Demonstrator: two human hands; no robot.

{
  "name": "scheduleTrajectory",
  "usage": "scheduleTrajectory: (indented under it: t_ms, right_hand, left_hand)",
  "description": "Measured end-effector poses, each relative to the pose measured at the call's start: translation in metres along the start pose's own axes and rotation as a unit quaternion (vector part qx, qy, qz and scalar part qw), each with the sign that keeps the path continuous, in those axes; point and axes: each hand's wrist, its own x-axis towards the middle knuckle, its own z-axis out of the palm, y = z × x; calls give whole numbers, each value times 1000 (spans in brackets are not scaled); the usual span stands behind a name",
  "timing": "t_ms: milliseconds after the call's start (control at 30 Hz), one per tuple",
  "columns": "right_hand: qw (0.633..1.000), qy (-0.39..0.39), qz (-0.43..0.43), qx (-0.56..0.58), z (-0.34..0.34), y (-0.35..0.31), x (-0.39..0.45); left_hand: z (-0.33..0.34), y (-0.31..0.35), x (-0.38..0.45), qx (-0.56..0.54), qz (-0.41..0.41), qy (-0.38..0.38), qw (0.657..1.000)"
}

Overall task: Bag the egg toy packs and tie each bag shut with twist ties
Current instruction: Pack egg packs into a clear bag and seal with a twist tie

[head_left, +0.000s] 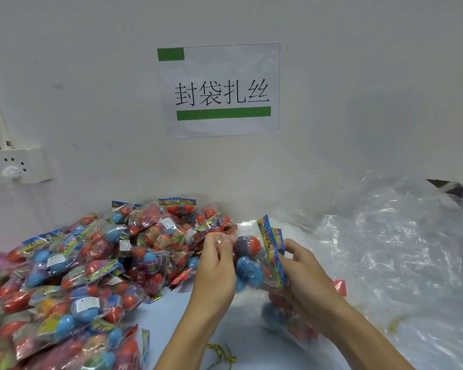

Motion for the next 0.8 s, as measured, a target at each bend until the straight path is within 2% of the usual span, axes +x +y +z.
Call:
scheduleTrajectory:
  t_ms: [100, 167, 233, 433, 633, 700, 800]
  right_hand:
    - [992, -52, 73, 94, -1, -5, -2]
    - [992, -84, 75, 58, -1, -4, -3]
    - [995, -88, 32, 17, 2, -2, -4]
    - [998, -20, -65, 1, 6, 2, -4]
    - [991, -29, -124, -40, 9, 2, -10]
    - [989, -30, -134, -51, 12, 3, -13]
    - [989, -24, -126, -70, 19, 6, -14]
  left_hand:
    - [-1, 1, 0, 18, 29, 6, 999]
    - [0, 2, -1, 37, 70, 3, 997]
    - [2, 2, -4, 36, 92, -4, 995]
    - [4, 5, -4, -111, -25, -16, 993]
    - [3, 6, -2, -206, -168, -68, 962]
    - [4, 5, -2, -187, -170, -53, 966]
    - [6, 0, -2, -88, -101, 31, 990]
